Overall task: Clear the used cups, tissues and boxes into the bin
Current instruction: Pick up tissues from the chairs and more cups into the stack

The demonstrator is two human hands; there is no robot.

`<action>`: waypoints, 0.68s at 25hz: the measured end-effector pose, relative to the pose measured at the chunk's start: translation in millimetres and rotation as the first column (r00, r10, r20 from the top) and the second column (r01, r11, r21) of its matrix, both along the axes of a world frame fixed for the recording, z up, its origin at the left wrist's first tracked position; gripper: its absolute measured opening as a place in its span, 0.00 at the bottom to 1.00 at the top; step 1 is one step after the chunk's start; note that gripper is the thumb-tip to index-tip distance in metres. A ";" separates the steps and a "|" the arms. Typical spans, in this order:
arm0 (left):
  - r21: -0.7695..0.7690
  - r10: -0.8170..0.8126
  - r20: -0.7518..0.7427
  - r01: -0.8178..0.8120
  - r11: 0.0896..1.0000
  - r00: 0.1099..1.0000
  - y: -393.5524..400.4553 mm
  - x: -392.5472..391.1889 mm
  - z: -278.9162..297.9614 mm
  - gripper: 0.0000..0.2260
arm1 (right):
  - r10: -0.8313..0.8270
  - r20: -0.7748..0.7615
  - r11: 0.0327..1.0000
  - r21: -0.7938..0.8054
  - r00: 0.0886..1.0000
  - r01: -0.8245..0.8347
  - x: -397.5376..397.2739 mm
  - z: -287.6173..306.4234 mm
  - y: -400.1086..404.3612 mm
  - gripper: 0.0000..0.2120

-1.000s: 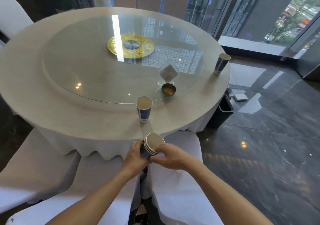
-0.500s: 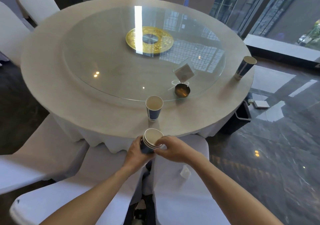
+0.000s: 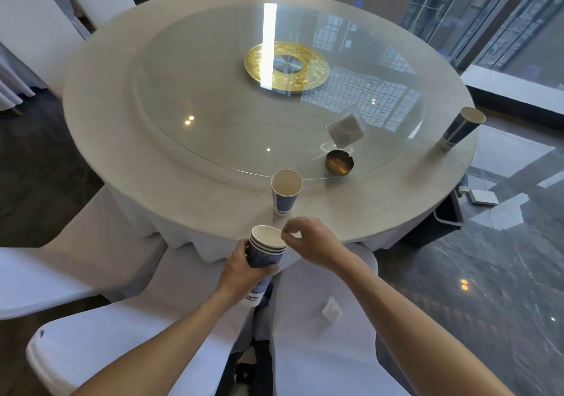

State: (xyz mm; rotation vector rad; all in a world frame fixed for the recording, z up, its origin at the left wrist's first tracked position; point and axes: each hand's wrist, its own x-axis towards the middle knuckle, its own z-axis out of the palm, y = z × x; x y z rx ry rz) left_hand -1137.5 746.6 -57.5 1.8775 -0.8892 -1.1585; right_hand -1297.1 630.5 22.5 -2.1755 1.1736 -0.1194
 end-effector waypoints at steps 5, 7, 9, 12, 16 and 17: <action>0.012 0.055 -0.051 -0.055 0.998 0.997 1.6 24.7 -7.4 0.29 | -0.292 0.130 0.954 -0.028 0.947 0.298 27.1 -9.6 -39.6 0.36; 0.018 0.069 -0.059 -0.068 0.997 0.996 2.4 34.2 -9.2 0.29 | -0.349 0.105 0.937 0.003 0.931 0.351 39.6 -18.5 -56.2 0.48; 0.025 0.077 -0.061 -0.075 0.997 0.995 0.2 45.5 -12.5 0.29 | -0.372 0.038 0.928 0.023 0.927 0.371 51.7 -31.0 -71.7 0.56; 0.029 0.066 -0.042 -0.065 0.997 0.997 -4.3 60.6 -14.7 0.30 | -0.409 -0.019 0.911 0.034 0.912 0.410 65.0 -54.7 -88.4 0.59; 0.022 0.072 -0.042 -0.071 0.997 0.997 -10.1 67.8 -16.8 0.30 | -0.478 0.049 0.878 0.056 0.877 0.475 72.1 -78.0 -99.5 0.45; 0.014 0.070 -0.042 -0.069 0.997 0.997 -12.4 67.9 -15.5 0.30 | -0.494 0.079 0.869 0.060 0.866 0.491 70.9 -78.3 -99.2 0.42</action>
